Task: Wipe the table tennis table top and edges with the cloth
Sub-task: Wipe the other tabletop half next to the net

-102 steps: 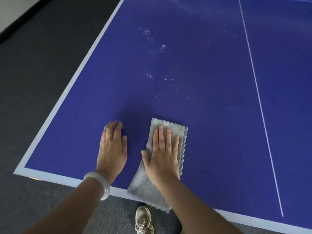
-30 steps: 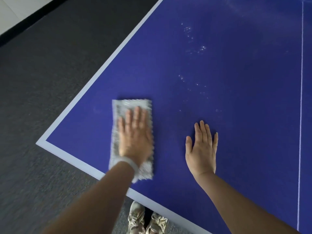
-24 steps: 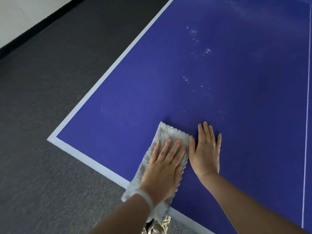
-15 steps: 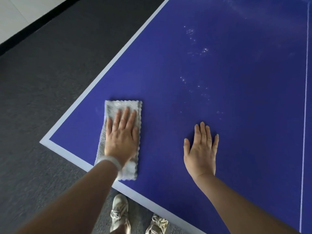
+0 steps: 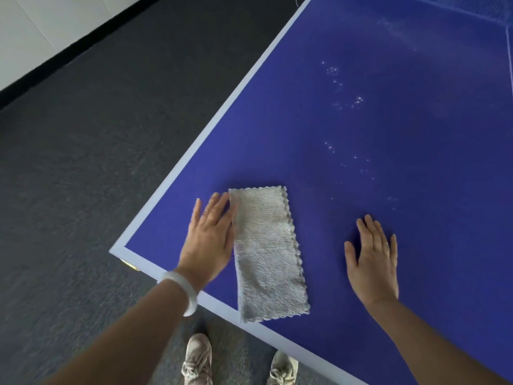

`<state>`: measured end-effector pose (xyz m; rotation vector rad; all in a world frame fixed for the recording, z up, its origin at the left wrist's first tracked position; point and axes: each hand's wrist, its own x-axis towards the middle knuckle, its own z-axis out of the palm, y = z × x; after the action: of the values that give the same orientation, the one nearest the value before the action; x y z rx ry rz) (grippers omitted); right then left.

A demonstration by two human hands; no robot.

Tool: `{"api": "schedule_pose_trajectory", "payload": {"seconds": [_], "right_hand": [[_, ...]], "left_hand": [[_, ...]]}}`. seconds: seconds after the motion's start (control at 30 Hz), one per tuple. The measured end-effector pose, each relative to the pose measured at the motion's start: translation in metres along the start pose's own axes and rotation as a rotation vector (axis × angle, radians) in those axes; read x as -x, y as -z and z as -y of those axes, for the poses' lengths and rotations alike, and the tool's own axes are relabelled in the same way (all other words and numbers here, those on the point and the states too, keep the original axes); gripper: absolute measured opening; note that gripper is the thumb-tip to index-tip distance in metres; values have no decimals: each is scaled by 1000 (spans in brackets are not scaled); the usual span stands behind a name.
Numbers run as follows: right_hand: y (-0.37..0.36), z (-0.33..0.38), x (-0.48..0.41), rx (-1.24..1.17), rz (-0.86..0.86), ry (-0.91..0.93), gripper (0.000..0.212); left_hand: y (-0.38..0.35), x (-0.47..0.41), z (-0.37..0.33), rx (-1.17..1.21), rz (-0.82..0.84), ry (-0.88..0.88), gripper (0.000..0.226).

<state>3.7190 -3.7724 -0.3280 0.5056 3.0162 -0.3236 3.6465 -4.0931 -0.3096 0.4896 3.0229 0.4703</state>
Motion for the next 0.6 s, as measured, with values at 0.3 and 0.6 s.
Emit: {"api": "schedule_pose_trajectory", "payload": {"seconds": [0.3,0.6], "right_hand": [[-39,177,18,10,-5,573,66],[-46,252,-84,-292,11,256,63]], "left_hand": [[9,-7,88,-118,19,214,56],[11,-5,90,-3,2,200,59]]}}
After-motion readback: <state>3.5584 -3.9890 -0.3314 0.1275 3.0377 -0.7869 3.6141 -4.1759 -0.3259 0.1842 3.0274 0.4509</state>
